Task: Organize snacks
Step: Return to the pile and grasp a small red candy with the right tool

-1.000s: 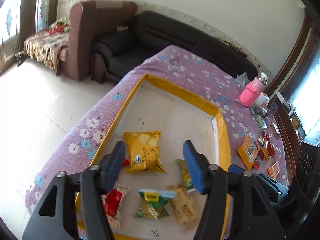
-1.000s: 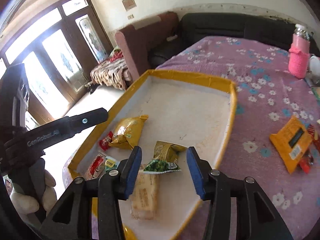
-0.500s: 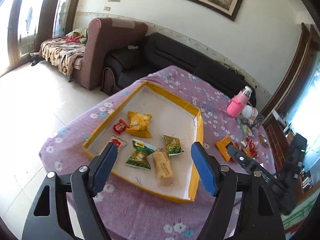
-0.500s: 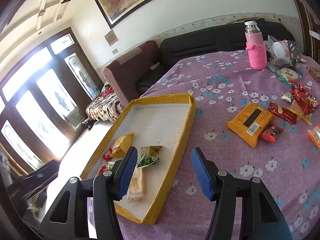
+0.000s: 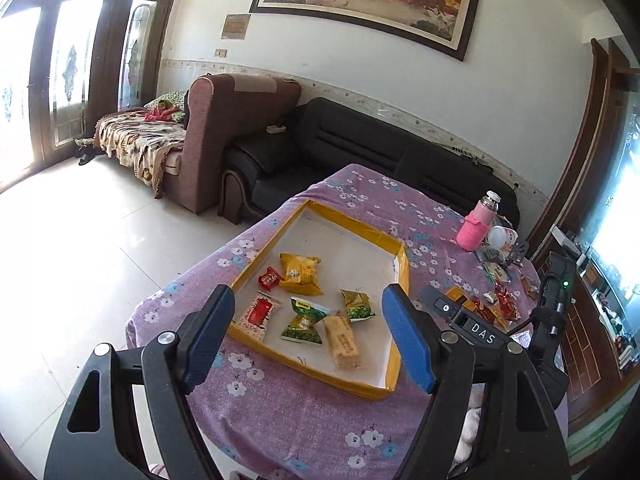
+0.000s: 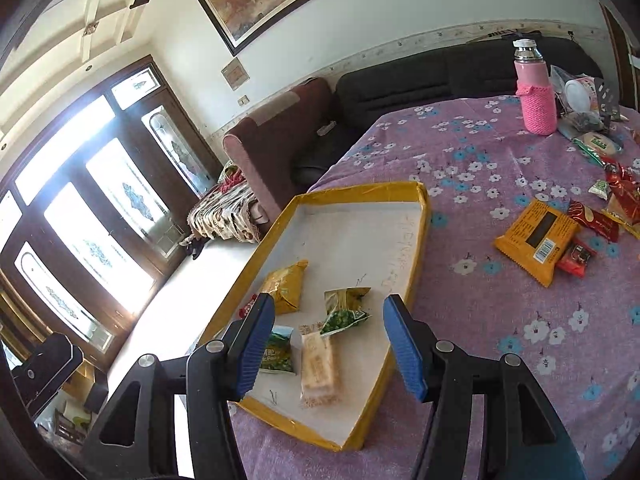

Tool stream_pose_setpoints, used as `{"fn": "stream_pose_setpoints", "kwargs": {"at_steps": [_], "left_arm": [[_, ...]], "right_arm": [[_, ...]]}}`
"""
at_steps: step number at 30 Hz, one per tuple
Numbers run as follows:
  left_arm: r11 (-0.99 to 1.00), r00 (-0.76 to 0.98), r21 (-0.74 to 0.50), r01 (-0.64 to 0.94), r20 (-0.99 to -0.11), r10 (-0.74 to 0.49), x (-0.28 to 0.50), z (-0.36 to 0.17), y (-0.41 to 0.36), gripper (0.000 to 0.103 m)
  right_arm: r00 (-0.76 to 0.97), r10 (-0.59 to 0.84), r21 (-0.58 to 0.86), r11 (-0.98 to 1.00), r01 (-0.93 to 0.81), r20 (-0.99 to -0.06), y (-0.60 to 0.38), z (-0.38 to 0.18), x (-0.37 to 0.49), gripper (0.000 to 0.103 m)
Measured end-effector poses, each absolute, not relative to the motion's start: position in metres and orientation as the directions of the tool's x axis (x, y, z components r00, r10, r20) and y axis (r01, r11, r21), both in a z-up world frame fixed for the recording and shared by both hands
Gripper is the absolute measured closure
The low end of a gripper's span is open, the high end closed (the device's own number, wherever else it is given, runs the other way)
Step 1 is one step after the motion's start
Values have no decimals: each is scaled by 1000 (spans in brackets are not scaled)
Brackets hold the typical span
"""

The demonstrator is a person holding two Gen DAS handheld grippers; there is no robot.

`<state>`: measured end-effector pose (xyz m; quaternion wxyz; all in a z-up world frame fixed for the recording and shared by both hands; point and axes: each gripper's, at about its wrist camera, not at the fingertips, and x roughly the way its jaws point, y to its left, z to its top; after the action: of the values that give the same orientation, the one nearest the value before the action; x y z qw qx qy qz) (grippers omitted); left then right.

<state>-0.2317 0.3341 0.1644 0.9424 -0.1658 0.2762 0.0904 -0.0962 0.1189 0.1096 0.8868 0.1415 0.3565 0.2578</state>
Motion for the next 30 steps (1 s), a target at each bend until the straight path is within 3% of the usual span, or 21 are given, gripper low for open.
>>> {"fn": "stream_pose_setpoints", "kwargs": {"at_steps": [6, 12, 14, 18, 22, 27, 30], "left_arm": [[925, 814, -334, -184, -578, -47, -201, 145, 301, 27], [942, 762, -325, -80, -629, -152, -158, 119, 236, 27], [952, 737, -303, -51, -654, -169, -146, 108, 215, 27], [946, 674, -324, -21, -703, -226, -130, 87, 194, 27], [948, 657, -318, -8, -716, -234, -126, 81, 188, 27], [949, 654, -316, -15, -721, -230, -122, 79, 190, 27], [952, 650, -307, 3, -723, -236, -116, 79, 191, 27]], "right_arm": [[682, 507, 433, 851, -297, -527, 62, 111, -115, 44], [792, 324, 368, 920, -136, -518, -36, 116, -144, 41], [820, 246, 346, 936, -63, -517, -69, 115, -154, 34], [818, 145, 334, 941, 61, -557, -124, 105, -155, 34], [778, 173, 372, 924, 83, -603, -150, 87, -129, 33], [684, 309, 391, 920, -39, -661, -130, 67, -70, 34], [640, 313, 345, 935, -79, -702, -104, 54, -34, 34]]}}
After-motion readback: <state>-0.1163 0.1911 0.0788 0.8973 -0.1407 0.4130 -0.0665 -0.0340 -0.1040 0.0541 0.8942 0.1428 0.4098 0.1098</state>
